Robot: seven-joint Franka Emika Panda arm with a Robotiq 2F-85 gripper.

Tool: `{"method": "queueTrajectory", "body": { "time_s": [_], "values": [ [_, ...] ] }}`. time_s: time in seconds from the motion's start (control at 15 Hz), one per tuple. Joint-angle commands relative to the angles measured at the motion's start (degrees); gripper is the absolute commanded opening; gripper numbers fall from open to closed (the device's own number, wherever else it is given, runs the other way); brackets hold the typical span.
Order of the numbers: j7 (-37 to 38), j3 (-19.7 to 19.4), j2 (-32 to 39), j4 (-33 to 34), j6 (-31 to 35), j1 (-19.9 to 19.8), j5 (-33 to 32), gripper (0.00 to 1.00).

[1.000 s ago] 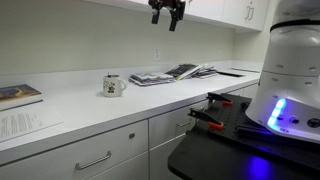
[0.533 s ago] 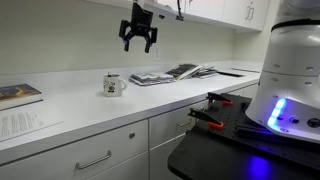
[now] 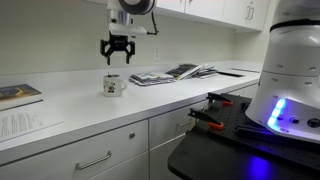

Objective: Remove the pen from the mug.

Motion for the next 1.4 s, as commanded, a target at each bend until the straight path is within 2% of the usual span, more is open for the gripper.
{"method": "queueTrajectory", "body": {
  "time_s": [0.0,0.27,0.4,0.47,0.53,0.67,0.73,1.33],
  "values": [
    [2.24,-5.98,8.22,9.38,-2.30,7.25,0.48,0.69],
    [0.35,-9.67,15.20,17.42,-3.36,10.87,5.42,0.41],
    [-1.33,-10.36,17.16,19.73,-3.77,10.96,8.10,0.38],
    [-1.76,-10.63,17.86,20.65,-3.94,10.86,9.29,0.39],
    [-2.44,-10.68,18.27,21.22,-4.19,10.46,10.44,0.47],
    [-4.05,-11.22,18.56,21.63,-4.30,10.23,12.04,0.49],
    [-4.89,-11.54,18.82,21.78,-4.23,10.16,12.76,0.53],
    [-6.29,-13.07,20.28,22.40,-4.93,10.13,15.43,0.43]
  ]
}}
